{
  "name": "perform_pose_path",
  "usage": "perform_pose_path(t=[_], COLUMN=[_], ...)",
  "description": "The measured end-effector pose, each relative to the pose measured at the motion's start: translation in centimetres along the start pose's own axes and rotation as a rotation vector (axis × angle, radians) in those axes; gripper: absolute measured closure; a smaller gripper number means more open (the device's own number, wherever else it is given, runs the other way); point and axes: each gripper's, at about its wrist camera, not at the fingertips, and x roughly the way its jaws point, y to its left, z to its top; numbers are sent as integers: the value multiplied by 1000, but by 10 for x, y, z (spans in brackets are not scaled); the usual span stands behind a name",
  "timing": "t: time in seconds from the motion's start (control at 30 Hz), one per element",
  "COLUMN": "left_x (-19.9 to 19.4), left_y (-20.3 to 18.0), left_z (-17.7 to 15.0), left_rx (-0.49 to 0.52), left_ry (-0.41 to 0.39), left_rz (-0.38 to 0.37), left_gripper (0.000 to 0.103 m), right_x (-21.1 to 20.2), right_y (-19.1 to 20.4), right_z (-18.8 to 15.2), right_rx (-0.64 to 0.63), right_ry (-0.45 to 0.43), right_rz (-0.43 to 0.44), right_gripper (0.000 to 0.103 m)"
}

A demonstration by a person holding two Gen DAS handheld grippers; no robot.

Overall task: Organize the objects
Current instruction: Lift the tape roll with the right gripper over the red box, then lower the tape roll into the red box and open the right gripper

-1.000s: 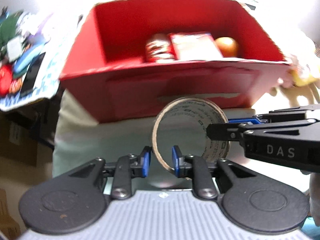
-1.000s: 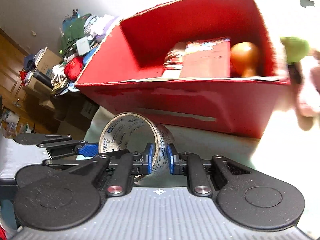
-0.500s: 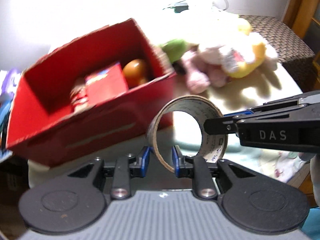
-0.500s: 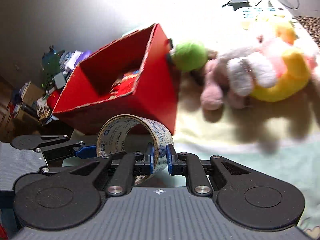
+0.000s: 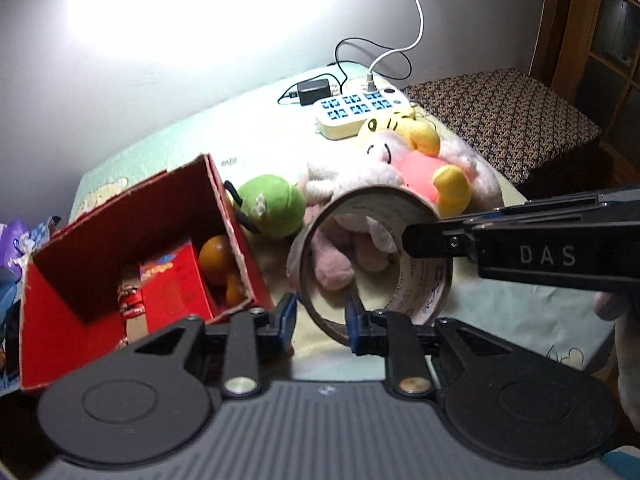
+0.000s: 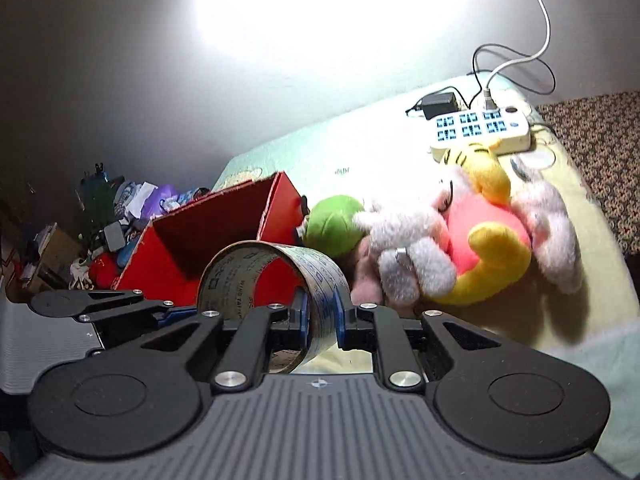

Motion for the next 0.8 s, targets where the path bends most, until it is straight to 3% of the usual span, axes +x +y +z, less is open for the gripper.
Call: perform_pose_path(t=[0.2,0.37,0.8], left_x=[-19,-26,8], left_y=[31,74,195], left_z=[21,26,-19], left_rx=[-8,-53,-262], left_ry=[-78,-113,-6], left_rz=[12,44,126], left_gripper=[83,82,82], right_x=[8,36,155], right_y=[25,59,144], right_z=[27,48,53], right_rx=[-32,-74,-197], right_ry=[-73,-81,138], right_rz=[20,48,122], right_gripper=[88,88,89])
